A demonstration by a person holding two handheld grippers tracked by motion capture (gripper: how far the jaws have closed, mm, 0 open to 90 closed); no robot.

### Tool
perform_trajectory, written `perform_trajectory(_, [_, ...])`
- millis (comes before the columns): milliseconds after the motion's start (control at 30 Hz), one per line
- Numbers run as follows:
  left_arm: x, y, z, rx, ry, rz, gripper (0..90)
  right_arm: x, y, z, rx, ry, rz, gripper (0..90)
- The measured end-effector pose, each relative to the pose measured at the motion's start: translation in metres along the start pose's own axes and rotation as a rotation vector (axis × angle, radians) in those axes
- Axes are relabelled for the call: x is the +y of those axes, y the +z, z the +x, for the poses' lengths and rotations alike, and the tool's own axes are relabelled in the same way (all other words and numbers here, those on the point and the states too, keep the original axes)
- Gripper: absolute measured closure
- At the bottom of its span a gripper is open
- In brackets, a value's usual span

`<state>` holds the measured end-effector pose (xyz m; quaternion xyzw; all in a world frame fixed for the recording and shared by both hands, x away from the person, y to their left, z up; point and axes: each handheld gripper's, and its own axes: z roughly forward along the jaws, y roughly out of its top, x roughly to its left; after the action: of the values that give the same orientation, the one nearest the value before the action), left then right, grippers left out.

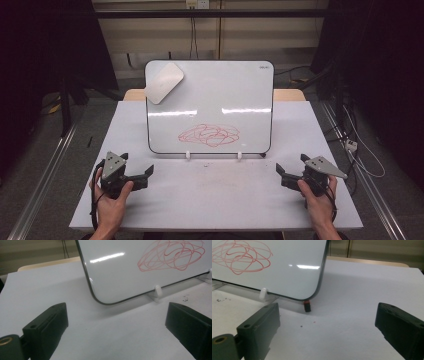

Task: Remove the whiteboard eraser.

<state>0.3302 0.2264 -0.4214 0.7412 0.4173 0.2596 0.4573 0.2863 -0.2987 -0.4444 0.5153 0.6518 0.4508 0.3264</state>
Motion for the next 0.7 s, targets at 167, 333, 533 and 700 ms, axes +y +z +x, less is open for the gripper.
perform_trajectory(167, [0.002, 0.003, -0.001, -0.013, -0.003, -0.001, 4.6, -0.001, 0.0, -0.003, 0.001, 0.012, 0.003, 5.5])
perform_trajectory(333, [0.007, 0.006, 0.0, -0.009, 0.011, -0.013, 5.4, -0.001, 0.002, -0.004, 0.006, 0.017, 0.008, 5.4])
perform_trajectory(533, [0.021, 0.012, 0.004, -0.016, 0.023, -0.005, 7.6, -0.001, 0.001, -0.005, 0.003, 0.025, 0.011, 5.7])
perform_trajectory(700, [0.039, 0.015, 0.009, -0.039, 0.041, -0.01, 7.6, -0.001, -0.001, -0.004, -0.005, 0.026, 0.013, 5.7])
